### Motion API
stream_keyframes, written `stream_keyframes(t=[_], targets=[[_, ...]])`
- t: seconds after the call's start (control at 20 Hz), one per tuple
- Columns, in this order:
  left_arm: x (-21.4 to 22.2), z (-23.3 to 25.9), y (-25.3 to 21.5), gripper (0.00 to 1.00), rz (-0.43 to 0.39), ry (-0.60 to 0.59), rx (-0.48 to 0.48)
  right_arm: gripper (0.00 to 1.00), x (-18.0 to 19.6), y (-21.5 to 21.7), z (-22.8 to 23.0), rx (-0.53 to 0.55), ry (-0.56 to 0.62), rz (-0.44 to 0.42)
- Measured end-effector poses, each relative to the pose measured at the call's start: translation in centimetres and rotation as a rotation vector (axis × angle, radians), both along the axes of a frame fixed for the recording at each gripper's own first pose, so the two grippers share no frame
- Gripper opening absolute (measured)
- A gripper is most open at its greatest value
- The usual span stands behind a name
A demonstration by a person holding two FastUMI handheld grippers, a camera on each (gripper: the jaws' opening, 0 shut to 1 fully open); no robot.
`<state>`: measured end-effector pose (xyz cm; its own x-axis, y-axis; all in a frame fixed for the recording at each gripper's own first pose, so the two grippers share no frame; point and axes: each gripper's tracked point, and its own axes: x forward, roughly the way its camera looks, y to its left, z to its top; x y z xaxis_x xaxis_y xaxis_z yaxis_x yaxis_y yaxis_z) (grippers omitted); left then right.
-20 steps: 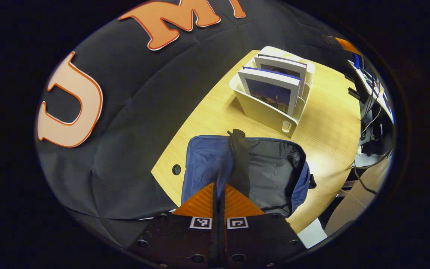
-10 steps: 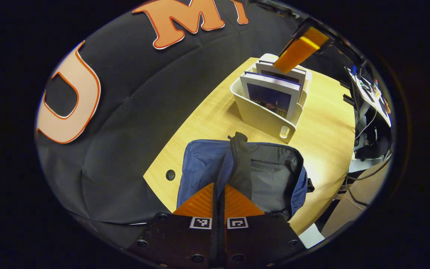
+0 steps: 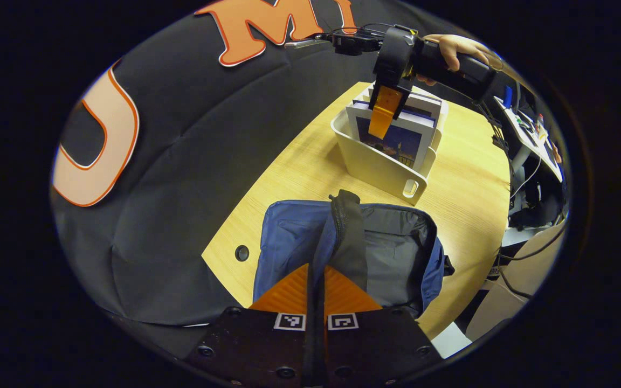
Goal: Open the schoolbag, grab two books from the bookshelf and put them into the schoolbag.
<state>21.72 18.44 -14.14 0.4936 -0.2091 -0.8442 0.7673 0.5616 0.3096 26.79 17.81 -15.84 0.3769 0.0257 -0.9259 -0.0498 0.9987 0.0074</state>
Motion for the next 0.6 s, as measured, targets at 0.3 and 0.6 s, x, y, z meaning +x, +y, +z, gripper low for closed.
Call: stream_keyframes(t=[0.3,0.6], targets=[[0.4,-0.2,-0.2,0.01,-0.007,0.011,0.0,0.56,0.2,-1.1,-1.3,-0.062,0.029,-0.031],[0.2,-0.4,-0.1,0.01,-0.003,0.02,-0.001,0.3,-0.2,-1.1,0.0,-0.058,0.005,-0.05]])
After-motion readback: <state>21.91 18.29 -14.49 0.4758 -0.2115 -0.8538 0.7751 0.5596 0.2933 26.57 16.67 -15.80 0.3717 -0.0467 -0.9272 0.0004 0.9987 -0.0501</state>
